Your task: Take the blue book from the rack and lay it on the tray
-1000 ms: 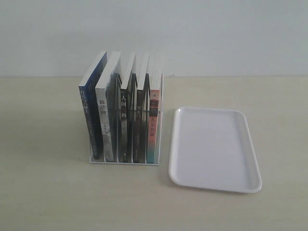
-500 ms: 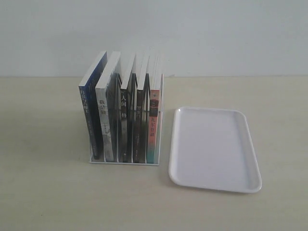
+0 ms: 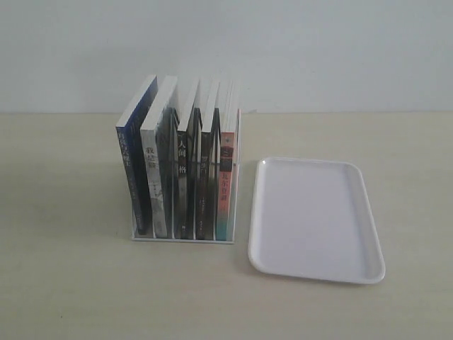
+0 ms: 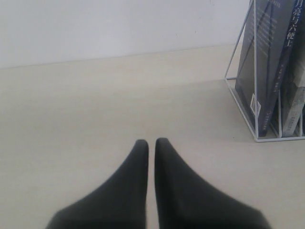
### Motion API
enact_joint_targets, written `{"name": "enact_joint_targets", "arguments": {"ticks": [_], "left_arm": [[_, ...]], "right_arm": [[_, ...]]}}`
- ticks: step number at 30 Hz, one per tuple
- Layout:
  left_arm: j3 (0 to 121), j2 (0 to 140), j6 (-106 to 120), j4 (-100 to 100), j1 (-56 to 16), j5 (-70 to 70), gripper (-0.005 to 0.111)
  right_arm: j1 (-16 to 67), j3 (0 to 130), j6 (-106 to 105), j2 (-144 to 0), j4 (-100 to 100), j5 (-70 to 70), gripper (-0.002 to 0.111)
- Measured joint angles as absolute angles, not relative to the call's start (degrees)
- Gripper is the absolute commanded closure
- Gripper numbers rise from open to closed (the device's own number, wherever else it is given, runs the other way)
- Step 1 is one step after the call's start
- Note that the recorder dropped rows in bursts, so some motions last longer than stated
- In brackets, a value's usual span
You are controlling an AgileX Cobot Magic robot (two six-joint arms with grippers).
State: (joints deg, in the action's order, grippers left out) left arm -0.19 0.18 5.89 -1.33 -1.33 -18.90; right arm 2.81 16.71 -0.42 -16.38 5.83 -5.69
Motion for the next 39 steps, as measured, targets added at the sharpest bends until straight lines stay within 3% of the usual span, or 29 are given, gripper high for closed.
{"name": "enact_joint_targets", "arguments": {"ticks": [8,16,31,39], "left_arm": [[-0.2,0.2,5.9,-1.3,-1.3,-18.9,0.102],[-0.2,0.2,5.9,-1.3,-1.3,-18.9,0.102],[-0.2,0.2,5.9,-1.3,-1.3,-18.9,0.102],[-0.2,0.2,5.9,-1.3,-1.3,-18.9,0.102]], "right_arm": [[2.8,16.9,3.9,-19.7,6.0,-5.2,0.108],[8.1,20.9,5.0,-36.5,7.4,-9.9,0.108],[24.1,63.5,5.6,-73.2,8.6,-37.5,0.108],[27.7,76.1,10.6,-82.7,8.8,-46.7,0.108]]}}
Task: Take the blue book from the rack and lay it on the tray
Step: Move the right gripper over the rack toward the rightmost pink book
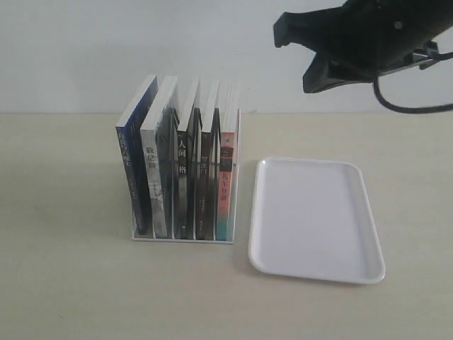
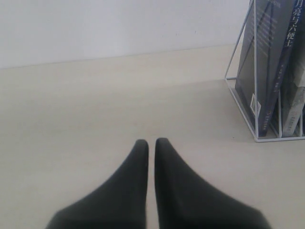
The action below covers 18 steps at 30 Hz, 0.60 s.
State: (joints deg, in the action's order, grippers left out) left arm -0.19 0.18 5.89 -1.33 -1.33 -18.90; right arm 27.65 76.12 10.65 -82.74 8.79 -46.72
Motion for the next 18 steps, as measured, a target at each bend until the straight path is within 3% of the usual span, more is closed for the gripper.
{"name": "enact_joint_targets", "arguments": {"ticks": [7,10,13,18], "left_arm": [[-0.2,0.2,5.9,-1.3,-1.3,-18.9,0.102],[-0.2,0.2,5.9,-1.3,-1.3,-18.9,0.102],[-0.2,0.2,5.9,-1.3,-1.3,-18.9,0.102],[-0.2,0.2,5.9,-1.3,-1.3,-18.9,0.102]], "right_arm": [[27.9,89.9,13.3,-93.3,9.6,-58.8,0.108],[27.9,92.5,13.1,-97.9,12.9,-60.4,0.089],[27.9,92.9,12.1,-100.2,15.3,-60.5,0.064],[27.9,94.6,11.6,-100.8,15.7,-60.5,0.064]]}}
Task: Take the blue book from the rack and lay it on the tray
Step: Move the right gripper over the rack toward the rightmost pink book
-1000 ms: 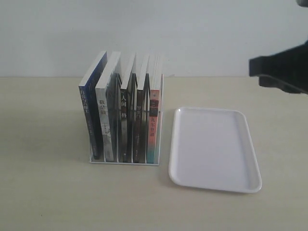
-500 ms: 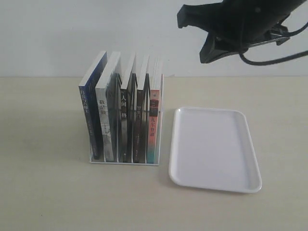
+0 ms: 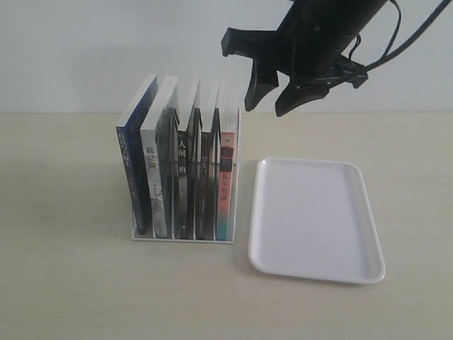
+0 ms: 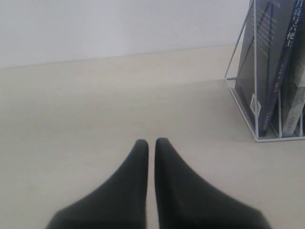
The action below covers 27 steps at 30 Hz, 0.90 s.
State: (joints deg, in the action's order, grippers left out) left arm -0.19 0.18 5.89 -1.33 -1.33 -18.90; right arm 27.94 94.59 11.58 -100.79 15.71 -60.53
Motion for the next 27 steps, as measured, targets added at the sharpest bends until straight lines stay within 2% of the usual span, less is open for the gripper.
{"name": "enact_joint_targets", "arguments": {"ticks": [27], "left_arm": [[-0.2,0.2,5.9,-1.3,-1.3,-18.9,0.102]], "right_arm": [[29.3,98.4,19.2,-102.4,19.0,-57.5,0.064]]}}
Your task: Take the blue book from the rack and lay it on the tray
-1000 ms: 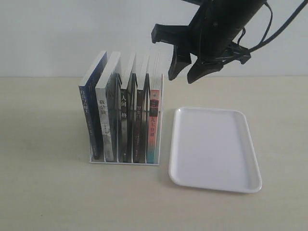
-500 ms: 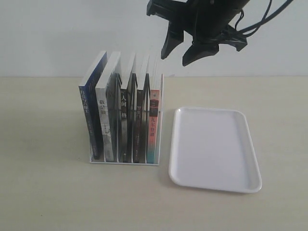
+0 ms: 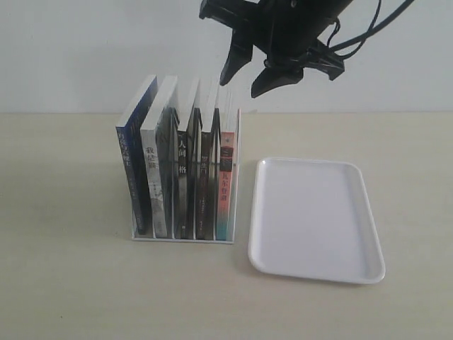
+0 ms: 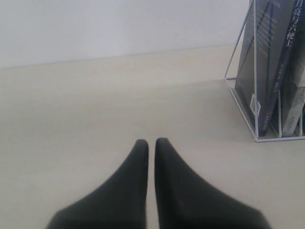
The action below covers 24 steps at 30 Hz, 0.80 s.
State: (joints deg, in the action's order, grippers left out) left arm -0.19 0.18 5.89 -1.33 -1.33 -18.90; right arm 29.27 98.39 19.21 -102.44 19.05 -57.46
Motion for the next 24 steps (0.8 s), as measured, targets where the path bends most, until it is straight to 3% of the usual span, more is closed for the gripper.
{"name": "enact_joint_targets", "arguments": {"ticks": [13,19,24], "left_arm": [[-0.2,0.2,5.9,-1.3,-1.3,-18.9,0.102],[-0.2,0.2,5.9,-1.3,-1.3,-18.9,0.102],[-0.2,0.2,5.9,-1.3,-1.3,-18.9,0.102]], "right_arm": [[29.3,102.0,21.0,-109.0,18.9,-60.6,0.064],[29.3,102.1,21.0,-109.5,18.7,-61.6,0.081],[29.3,102.6,21.1,-110.3,19.5,-61.8,0.081]]}}
